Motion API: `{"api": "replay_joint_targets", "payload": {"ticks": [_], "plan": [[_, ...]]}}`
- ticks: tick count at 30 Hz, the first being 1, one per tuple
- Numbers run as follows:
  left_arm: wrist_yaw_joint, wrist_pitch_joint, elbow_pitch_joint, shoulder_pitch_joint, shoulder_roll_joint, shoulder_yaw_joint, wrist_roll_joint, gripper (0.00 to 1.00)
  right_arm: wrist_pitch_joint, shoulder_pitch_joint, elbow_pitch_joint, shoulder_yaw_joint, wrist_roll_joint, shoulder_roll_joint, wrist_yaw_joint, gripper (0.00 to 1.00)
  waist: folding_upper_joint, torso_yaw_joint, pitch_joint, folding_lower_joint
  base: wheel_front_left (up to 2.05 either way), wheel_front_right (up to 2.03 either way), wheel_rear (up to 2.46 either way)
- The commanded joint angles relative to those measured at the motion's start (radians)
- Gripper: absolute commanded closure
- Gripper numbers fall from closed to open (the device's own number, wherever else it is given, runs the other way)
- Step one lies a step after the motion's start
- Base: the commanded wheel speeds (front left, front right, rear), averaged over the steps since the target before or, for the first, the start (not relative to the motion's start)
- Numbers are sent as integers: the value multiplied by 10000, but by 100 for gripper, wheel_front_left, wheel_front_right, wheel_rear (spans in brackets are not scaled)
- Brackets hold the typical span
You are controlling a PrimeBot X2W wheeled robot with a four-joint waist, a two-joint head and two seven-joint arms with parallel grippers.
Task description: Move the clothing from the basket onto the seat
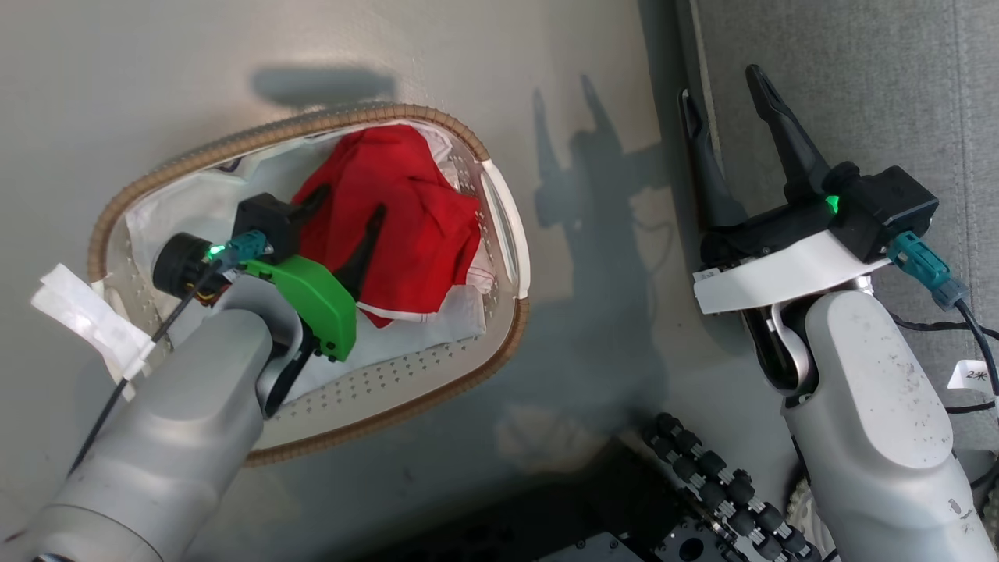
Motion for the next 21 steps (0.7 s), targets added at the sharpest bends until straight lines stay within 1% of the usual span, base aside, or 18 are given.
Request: {"api": "replay_joint_targets", "payload": {"ticks": [1,7,14,16,21], "plan": [[-26,-5,23,-289,167,-189,-191,0,-20,-53,-53,2,-81,10,-7,0,0,-133,436,-2,0,0,0],[-26,-5,-444,-846,351,-1085,-1010,0,-20,57,-62,-41,-226,6,-8,0,0,-6,585,-2,0,0,0],[-26,-5,-967,-976,400,-2258,-1917,0,-20,-131,-13,0,-183,-2,-8,0,0,55,547,-2,0,0,0],[-26,-5,-991,-994,360,-2570,-2121,100,-20,-180,-18,-39,-209,-2,-8,0,0,80,488,-2,0,0,0],[-26,-5,-1084,-845,252,-2853,-2442,100,-20,-193,28,-107,-221,-1,-8,0,0,160,143,-2,0,0,0]]}}
